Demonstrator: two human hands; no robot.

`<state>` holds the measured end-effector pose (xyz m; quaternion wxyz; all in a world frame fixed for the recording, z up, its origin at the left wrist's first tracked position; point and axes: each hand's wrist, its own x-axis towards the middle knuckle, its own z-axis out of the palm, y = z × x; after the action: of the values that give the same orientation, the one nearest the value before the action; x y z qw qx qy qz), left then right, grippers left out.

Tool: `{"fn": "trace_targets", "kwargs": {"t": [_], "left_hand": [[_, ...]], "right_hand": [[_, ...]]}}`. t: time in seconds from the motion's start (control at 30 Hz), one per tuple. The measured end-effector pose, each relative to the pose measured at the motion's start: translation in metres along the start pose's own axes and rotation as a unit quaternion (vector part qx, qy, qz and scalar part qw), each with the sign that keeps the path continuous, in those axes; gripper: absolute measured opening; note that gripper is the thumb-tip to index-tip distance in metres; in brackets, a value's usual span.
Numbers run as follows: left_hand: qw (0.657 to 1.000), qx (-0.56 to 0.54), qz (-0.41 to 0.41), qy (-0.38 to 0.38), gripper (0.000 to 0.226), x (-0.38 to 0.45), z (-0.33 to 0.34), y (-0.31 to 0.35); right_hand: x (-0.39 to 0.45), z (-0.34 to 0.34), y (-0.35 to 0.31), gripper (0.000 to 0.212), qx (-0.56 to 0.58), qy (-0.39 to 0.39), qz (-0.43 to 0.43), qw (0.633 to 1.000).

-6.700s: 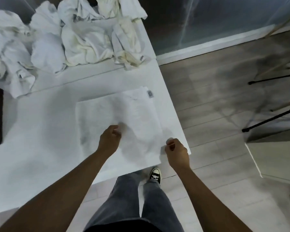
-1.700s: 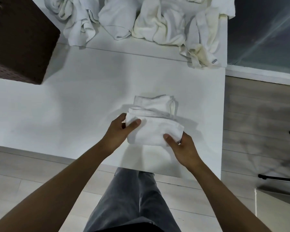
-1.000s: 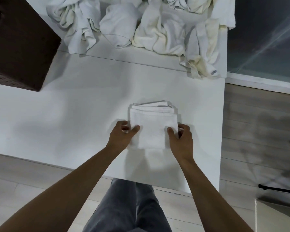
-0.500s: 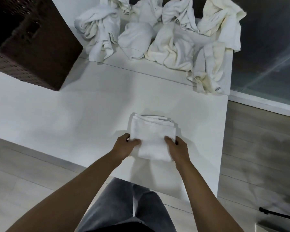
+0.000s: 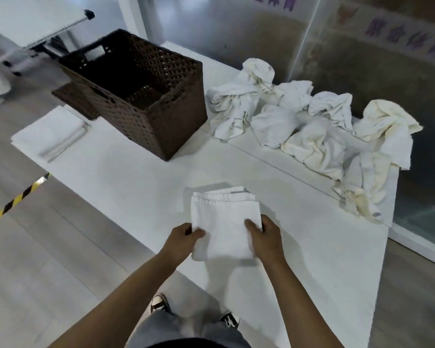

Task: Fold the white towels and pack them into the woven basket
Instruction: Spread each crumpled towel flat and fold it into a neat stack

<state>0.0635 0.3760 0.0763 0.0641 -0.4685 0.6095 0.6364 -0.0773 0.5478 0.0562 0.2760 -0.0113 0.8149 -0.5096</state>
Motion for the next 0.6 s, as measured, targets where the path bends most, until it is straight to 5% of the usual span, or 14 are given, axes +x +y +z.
{"fn": "trace_targets", "kwargs": {"t": [0.53,0.6], "left_hand": [[0.99,-0.015,0.019,0.14,0.015,0.003,-0.266,-0.041],[0.988,-0.007,0.013,0.157,0.03,0.009,-0.29,-0.046]], "right_hand": [[-0.035,0.269,-0.104,0.006,-0.061,-0.12,-0.071,0.988],[-0.03,0.294,-0.111,0.002,-0.087,-0.143,-0.07,0.983]]}}
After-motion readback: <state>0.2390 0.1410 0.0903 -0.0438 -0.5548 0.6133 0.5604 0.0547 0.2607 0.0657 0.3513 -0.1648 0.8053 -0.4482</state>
